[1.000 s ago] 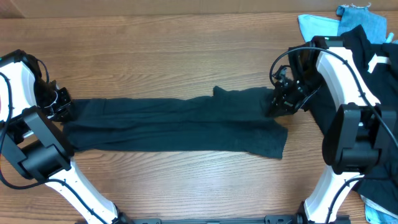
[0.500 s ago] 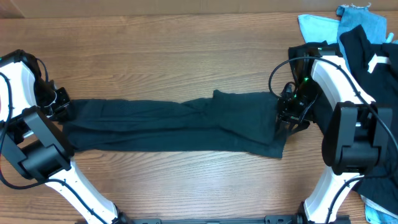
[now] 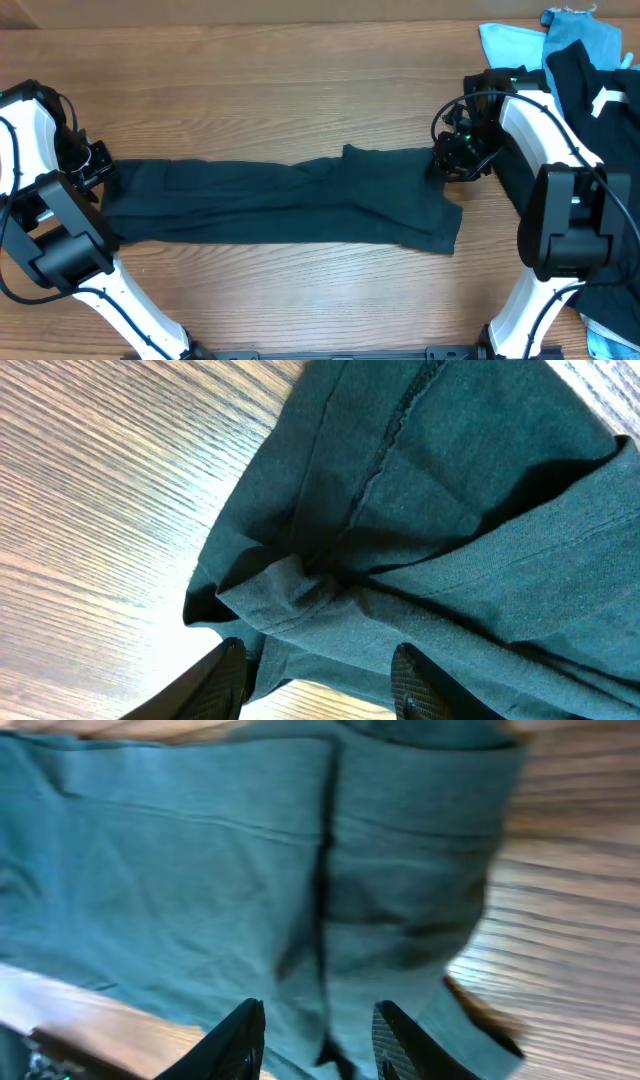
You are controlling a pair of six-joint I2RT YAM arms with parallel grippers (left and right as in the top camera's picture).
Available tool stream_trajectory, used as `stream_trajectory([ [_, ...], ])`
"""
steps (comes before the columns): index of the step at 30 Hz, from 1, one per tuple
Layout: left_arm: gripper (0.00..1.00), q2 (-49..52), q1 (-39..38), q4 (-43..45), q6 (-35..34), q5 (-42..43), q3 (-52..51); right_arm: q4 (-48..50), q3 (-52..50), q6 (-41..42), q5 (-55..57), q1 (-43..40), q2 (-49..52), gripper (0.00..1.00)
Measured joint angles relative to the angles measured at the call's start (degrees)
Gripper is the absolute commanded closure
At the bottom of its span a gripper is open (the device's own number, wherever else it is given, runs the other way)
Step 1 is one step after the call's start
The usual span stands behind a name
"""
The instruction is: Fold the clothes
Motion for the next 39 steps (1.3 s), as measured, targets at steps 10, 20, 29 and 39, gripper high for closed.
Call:
stream_trajectory([
  [10, 0.51, 0.0, 0.0, 0.0, 0.0, 0.0, 0.0, 5.5, 0.0, -1.7, -3.0, 2.3, 0.0, 0.61],
  [20, 0.44, 0.0, 0.0, -0.2, 0.0, 0.0, 0.0, 7.7, 0.0, 2.3, 8.2, 4.4, 0.0, 0.62],
  [29, 0.41, 0.0, 0.0, -0.1, 0.0, 0.0, 0.0, 7.3, 0.0, 2.9, 9.3, 4.4, 0.0, 0.67],
  [39, 0.41, 0.0, 0.0, -0.1, 0.0, 0.0, 0.0, 8.4, -2.2, 3.1, 7.2, 4.4, 0.0, 0.76],
])
